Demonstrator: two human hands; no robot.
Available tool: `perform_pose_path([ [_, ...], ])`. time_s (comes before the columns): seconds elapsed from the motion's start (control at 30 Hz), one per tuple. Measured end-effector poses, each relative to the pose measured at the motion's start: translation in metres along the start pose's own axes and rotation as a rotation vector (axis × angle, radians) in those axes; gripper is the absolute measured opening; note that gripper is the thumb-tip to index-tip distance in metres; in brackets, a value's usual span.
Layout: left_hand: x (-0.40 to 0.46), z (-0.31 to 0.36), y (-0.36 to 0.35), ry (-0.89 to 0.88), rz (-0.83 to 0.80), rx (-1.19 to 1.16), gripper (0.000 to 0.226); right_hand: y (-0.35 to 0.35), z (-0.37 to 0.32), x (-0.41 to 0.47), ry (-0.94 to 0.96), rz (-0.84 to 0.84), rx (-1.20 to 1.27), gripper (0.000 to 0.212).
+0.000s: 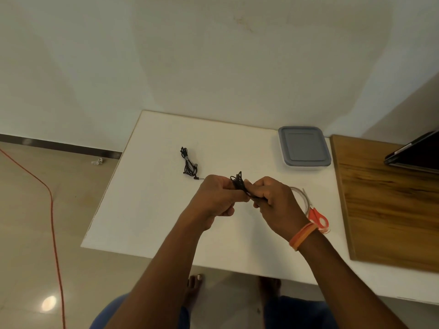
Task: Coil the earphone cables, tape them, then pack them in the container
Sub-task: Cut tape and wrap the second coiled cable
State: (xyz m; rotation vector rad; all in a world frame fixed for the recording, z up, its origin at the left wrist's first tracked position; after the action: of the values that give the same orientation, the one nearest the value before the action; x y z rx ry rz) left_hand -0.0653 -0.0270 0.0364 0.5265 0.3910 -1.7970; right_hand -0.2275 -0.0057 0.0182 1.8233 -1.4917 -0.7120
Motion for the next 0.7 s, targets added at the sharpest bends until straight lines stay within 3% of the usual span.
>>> perform_pose_path([
  [0.23,-0.004,0.010,0.009,-0.043,-0.014,0.087,0.015,0.005,-0.009,0.004,-0.033,0.135,0.097,0.026],
  [0.5,-0.009,0.013,0.014,-0.027,-0.151,0.091,0.066,0.017,-0.004,0.005,-0.119,0.229,0.156,0.027],
  [0.57,-0.012,0.017,0.007,-0.050,-0.185,0.016,0.060,0.014,-0.006,0.005,-0.072,0.227,0.149,0.025],
  [0.63,-0.014,0.019,0.000,-0.078,-0.114,-0.078,0.048,0.011,-0.008,0.006,-0.043,0.225,0.139,0.025],
  [0.7,-0.013,0.017,-0.003,-0.081,0.008,-0.128,0.052,0.008,-0.008,0.006,-0.042,0.227,0.130,0.026],
])
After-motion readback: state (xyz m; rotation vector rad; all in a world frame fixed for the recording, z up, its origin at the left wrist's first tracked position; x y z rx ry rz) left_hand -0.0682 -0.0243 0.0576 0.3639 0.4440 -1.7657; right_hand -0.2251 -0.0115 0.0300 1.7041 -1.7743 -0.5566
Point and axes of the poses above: each hand's wrist, its own x-axis towards the middle knuckle, its own y-axis out of the back of the hand, z = x × y, the point moved 1 cm from there along x, towards the middle knuckle, and after that the axes turned 4 degrees about -y, right-handed, at the moved point
